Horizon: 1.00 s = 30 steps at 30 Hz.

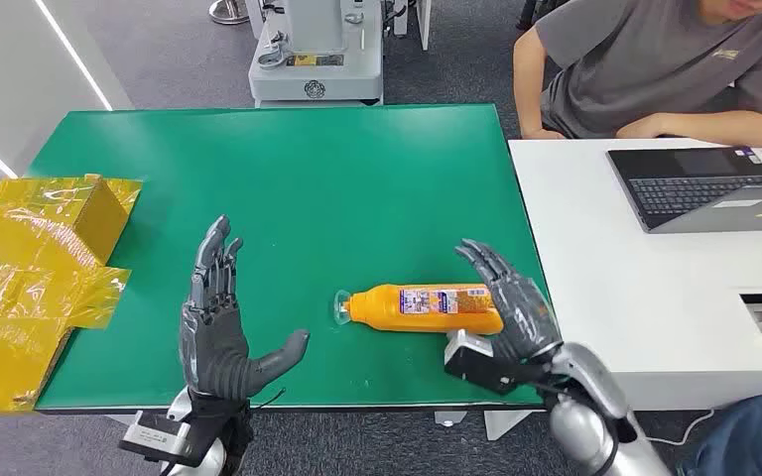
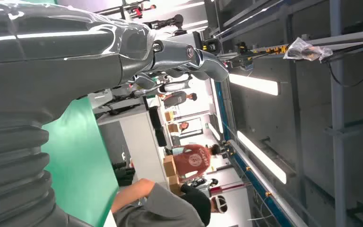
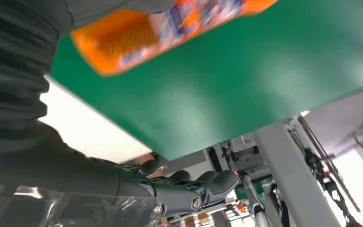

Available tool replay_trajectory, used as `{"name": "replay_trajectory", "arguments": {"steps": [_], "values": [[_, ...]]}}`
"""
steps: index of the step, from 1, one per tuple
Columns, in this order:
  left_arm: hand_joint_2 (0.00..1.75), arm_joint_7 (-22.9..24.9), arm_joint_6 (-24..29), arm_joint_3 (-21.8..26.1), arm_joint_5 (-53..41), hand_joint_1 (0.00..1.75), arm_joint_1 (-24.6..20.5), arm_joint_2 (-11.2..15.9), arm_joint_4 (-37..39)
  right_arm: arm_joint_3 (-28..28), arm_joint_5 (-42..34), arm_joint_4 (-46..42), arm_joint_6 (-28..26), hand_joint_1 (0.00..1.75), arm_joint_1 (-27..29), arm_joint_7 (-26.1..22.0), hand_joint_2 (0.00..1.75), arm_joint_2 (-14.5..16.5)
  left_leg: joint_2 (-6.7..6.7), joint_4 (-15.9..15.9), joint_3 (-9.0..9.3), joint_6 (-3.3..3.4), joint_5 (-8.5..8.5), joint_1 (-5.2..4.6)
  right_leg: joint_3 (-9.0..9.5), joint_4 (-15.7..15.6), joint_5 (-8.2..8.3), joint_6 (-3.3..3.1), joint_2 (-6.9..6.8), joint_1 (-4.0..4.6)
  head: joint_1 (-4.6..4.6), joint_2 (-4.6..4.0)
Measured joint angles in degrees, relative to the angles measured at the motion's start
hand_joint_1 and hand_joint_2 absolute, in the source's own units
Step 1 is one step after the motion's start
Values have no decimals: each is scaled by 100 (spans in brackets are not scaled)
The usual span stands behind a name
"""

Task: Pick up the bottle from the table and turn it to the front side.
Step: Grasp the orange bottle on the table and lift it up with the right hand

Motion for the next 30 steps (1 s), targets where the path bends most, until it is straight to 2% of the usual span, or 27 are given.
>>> {"name": "replay_trajectory", "arguments": {"steps": [2,7,10,12,16,21,30], "values": [[175,-3,14,0,9,0,-3,13,0,49,-57,217,241,0,-369,-45,175,-85,2,0,0,0,2,0,0,2,3,0,1,0,-1,0],[175,0,92,0,53,0,-4,81,-2,637,-424,1424,1186,0,-2233,-204,175,-273,2,1,3,-7,15,2,-1,7,9,-3,0,1,-3,0],[175,20,113,0,73,0,-1,118,-13,1123,-661,2028,1383,0,-3086,-202,175,-261,-10,-2,3,-11,17,5,-3,7,7,-5,-10,3,-3,0],[175,22,128,0,78,0,2,138,-17,1375,-757,2295,1391,0,-3433,-186,175,-253,-22,-3,1,-12,18,5,-2,7,3,-6,-22,6,-2,0],[175,27,138,0,78,0,9,168,-23,1733,-969,2612,1439,0,-3810,-170,175,-251,-27,-5,-6,-12,16,4,-2,6,0,-5,-27,6,-2,0],[175,110,23,2,47,0,56,173,-114,2215,-1483,2985,1810,0,-4168,-229,175,-160,-26,-4,-8,-11,15,4,-3,3,-1,-3,-27,5,-2,0],[175,178,-39,4,40,0,66,177,-175,2946,-1917,3518,2031,0,-4224,-456,175,26,-28,-4,-6,-11,16,4,-4,3,-1,-3,-30,6,-2,0]]}}
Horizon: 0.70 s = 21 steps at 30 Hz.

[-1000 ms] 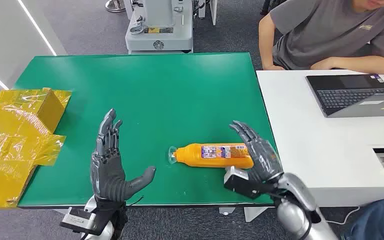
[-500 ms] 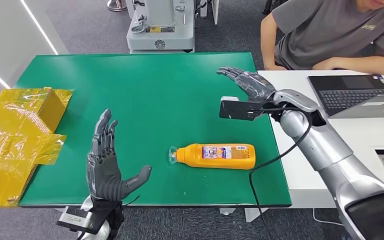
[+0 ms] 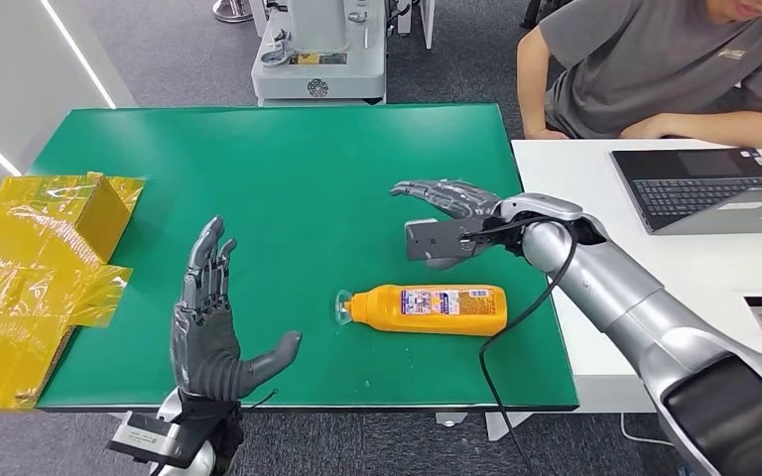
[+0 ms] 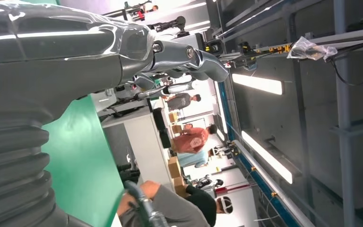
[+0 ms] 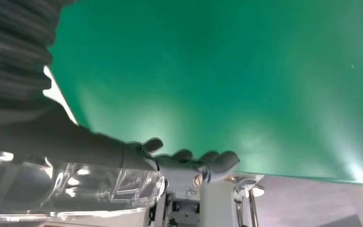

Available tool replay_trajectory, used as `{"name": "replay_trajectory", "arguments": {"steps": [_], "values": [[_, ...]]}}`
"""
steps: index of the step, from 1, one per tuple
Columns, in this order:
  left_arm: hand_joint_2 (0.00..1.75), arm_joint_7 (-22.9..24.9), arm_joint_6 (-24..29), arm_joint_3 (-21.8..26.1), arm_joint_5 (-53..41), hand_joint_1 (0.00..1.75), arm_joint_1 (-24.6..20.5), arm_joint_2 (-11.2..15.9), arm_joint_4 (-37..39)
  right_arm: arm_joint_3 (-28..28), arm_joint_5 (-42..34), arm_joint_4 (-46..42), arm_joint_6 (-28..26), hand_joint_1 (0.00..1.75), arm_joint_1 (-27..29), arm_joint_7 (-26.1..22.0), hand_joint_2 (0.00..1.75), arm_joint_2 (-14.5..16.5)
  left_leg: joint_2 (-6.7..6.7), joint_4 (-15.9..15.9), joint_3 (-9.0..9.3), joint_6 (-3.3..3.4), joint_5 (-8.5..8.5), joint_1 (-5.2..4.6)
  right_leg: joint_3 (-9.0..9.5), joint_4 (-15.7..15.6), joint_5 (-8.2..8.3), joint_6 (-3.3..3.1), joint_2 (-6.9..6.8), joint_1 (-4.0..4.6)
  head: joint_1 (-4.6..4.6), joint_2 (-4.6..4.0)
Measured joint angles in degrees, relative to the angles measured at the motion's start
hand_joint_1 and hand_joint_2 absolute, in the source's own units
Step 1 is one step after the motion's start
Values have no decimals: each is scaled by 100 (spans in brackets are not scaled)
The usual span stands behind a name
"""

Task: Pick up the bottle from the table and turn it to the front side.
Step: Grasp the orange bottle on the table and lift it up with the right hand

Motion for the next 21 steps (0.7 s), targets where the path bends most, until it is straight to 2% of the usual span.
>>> {"name": "replay_trajectory", "arguments": {"steps": [21], "values": [[175,96,1,0,33,0,1,-6,-27,664,-41,553,-157,0,338,58,175,-36,2,0,0,0,-1,-1,-3,-3,0,0,2,-1,0,0]]}}
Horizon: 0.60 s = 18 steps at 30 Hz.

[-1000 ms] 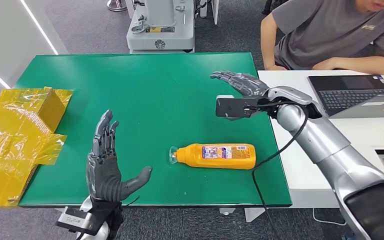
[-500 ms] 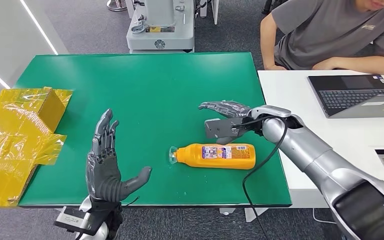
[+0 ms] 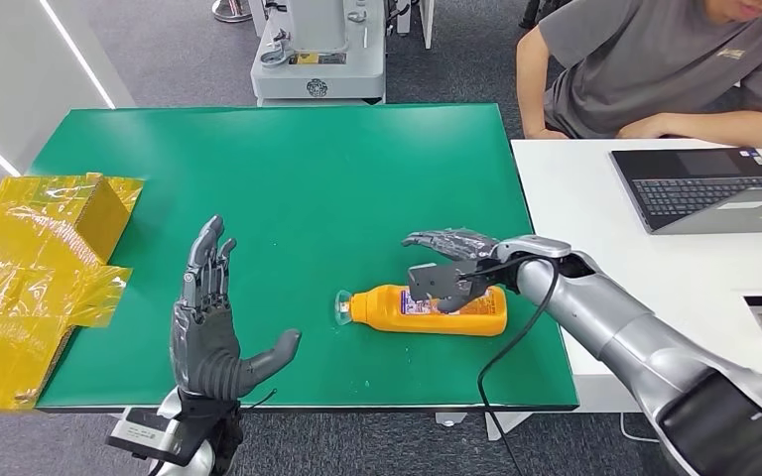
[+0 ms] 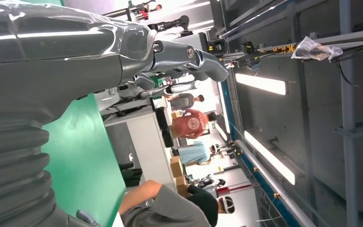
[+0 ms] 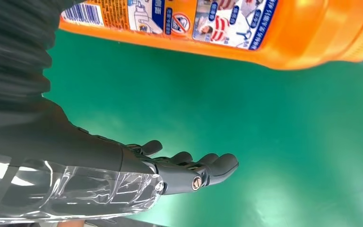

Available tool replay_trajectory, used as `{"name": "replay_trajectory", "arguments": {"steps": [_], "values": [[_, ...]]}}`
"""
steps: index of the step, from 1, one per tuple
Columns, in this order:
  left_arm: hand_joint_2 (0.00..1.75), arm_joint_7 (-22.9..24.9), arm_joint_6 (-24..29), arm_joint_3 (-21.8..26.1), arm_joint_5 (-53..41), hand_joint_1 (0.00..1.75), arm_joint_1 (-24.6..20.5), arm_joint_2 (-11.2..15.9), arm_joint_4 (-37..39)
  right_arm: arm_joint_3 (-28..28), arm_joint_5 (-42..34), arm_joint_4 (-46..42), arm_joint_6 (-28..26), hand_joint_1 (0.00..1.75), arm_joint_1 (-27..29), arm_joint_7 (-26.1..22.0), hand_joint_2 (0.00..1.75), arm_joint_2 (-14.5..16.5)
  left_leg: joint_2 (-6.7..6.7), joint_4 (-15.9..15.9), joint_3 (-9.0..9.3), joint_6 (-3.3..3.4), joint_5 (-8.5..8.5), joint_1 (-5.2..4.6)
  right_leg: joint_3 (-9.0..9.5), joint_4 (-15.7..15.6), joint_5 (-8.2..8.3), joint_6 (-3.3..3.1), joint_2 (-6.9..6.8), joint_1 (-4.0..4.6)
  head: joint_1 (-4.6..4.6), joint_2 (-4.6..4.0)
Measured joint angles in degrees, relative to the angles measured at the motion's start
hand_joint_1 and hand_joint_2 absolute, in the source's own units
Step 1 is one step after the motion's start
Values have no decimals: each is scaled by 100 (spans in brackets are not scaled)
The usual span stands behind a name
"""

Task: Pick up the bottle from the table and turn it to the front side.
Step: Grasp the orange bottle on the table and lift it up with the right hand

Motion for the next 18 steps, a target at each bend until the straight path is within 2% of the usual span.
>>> {"name": "replay_trajectory", "arguments": {"steps": [18], "values": [[175,74,-123,0,85,0,-42,-35,-4,88,15,106,-99,0,451,287,175,-282,1,0,0,1,-1,0,-2,-2,-1,1,3,0,-1,0]]}}
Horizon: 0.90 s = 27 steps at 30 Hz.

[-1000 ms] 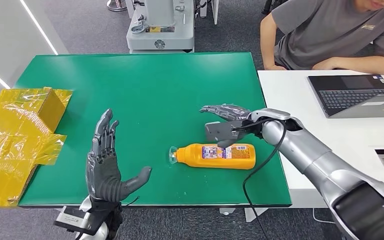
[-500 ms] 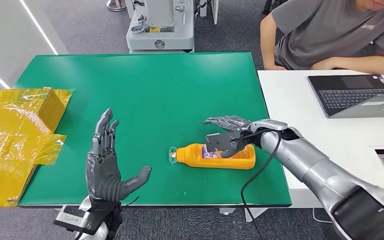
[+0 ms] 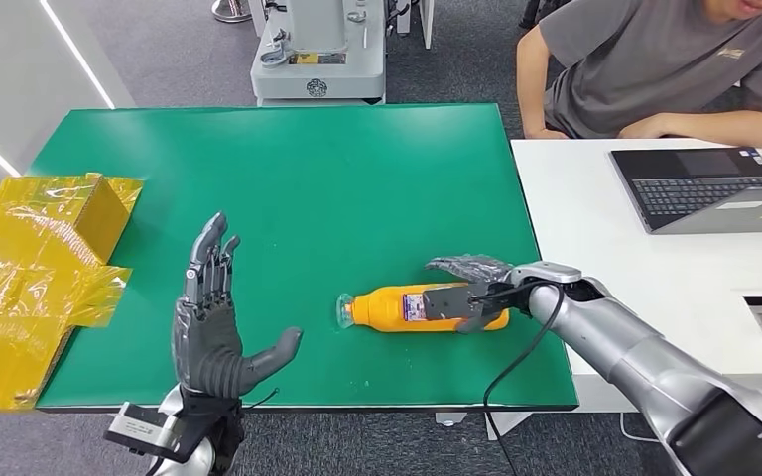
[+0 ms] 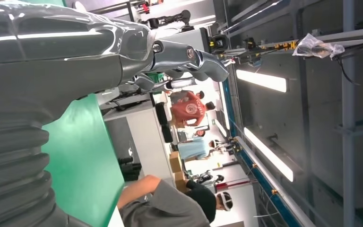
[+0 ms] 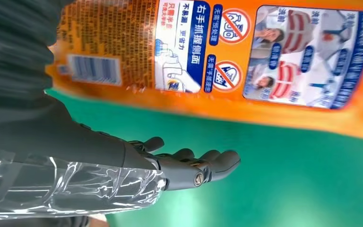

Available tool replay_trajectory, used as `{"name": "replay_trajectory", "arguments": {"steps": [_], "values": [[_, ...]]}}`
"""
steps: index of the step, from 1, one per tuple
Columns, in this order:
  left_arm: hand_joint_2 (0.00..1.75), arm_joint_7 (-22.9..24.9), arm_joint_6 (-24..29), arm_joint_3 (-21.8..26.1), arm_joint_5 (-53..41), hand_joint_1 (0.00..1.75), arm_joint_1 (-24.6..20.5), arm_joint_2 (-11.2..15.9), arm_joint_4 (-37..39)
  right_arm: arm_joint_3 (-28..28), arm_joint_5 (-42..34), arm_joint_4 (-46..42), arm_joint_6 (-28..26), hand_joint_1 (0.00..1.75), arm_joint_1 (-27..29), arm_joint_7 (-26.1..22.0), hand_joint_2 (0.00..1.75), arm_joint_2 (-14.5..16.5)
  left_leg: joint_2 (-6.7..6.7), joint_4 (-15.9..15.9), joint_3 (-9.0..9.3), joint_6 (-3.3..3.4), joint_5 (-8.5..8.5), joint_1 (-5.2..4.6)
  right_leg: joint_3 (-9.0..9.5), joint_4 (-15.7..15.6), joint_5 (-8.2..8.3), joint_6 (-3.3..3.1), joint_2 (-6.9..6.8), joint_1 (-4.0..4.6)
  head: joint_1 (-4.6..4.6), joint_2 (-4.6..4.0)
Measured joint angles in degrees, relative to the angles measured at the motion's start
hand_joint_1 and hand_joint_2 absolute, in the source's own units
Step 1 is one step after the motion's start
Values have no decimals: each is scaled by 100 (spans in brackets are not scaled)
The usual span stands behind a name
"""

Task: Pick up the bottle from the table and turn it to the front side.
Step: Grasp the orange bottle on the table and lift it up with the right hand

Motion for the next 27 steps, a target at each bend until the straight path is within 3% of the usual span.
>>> {"name": "replay_trajectory", "arguments": {"steps": [15,17,19,21,23,27], "values": [[175,46,-10,0,32,0,-61,-9,0,-142,123,-91,-185,2,405,71,175,-108,1,0,0,2,-2,0,0,0,0,0,1,0,1,0],[175,46,-7,0,36,0,-61,-10,0,-175,178,-98,-273,27,441,54,175,-108,1,-1,0,2,-2,0,1,0,0,0,1,0,1,0],[175,46,-3,0,42,0,-61,-11,0,-213,242,-101,-358,102,472,35,175,-106,0,-1,0,2,-1,0,1,1,0,0,1,0,1,0],[175,46,-2,0,47,0,-61,-15,0,-243,320,-101,-451,162,491,25,175,-101,0,-1,0,2,-1,0,1,1,0,0,1,0,1,0],[175,46,-1,0,49,0,-61,-22,0,-268,383,-101,-540,173,501,11,175,-96,0,0,0,2,-1,0,2,1,0,0,1,0,1,0],[175,46,6,0,56,0,-61,-26,0,-335,471,-107,-686,175,539,-61,175,-81,0,0,-1,2,-1,0,2,1,0,0,1,0,2,0]]}}
